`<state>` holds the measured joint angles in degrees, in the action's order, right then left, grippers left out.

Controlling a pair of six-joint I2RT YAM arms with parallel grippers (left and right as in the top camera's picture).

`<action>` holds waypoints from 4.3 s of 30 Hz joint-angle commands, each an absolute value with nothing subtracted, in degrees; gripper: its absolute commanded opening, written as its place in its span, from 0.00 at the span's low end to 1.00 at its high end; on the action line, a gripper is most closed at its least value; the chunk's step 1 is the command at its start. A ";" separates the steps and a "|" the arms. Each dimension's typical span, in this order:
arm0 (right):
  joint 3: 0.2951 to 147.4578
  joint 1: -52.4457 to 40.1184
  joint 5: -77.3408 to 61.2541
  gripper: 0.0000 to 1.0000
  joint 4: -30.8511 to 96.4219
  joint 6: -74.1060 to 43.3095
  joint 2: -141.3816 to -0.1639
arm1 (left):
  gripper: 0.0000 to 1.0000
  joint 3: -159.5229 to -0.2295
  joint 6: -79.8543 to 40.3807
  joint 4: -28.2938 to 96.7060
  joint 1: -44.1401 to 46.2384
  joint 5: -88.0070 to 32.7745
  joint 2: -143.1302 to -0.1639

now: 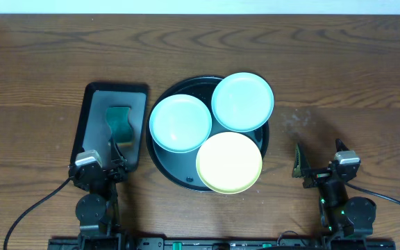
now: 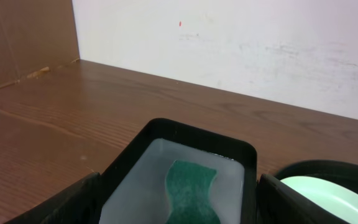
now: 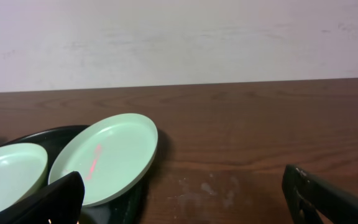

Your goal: Clean dirty plates on tray and stack at the side

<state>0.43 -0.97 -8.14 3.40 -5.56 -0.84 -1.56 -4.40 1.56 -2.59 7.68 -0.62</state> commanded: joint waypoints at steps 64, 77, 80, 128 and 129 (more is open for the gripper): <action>0.32 -1.17 -8.38 0.99 3.60 -5.93 -0.67 | 0.79 -0.23 -3.64 3.36 -2.83 8.19 -0.34; 0.32 -1.17 -8.32 0.99 3.53 -5.91 -0.67 | 0.79 -0.23 -3.66 3.36 -2.83 8.19 -0.34; 0.32 -1.17 -7.77 0.99 3.57 -5.91 -0.67 | 0.79 -0.23 -3.64 3.36 -2.83 8.19 -0.34; 73.97 -1.08 -23.44 0.99 38.37 -0.05 -71.05 | 0.79 -90.78 -3.68 66.19 -2.83 -2.68 -71.68; 77.06 -1.08 -24.18 0.99 42.57 0.69 -73.56 | 0.79 -93.14 -3.68 68.60 -2.83 -3.99 -74.35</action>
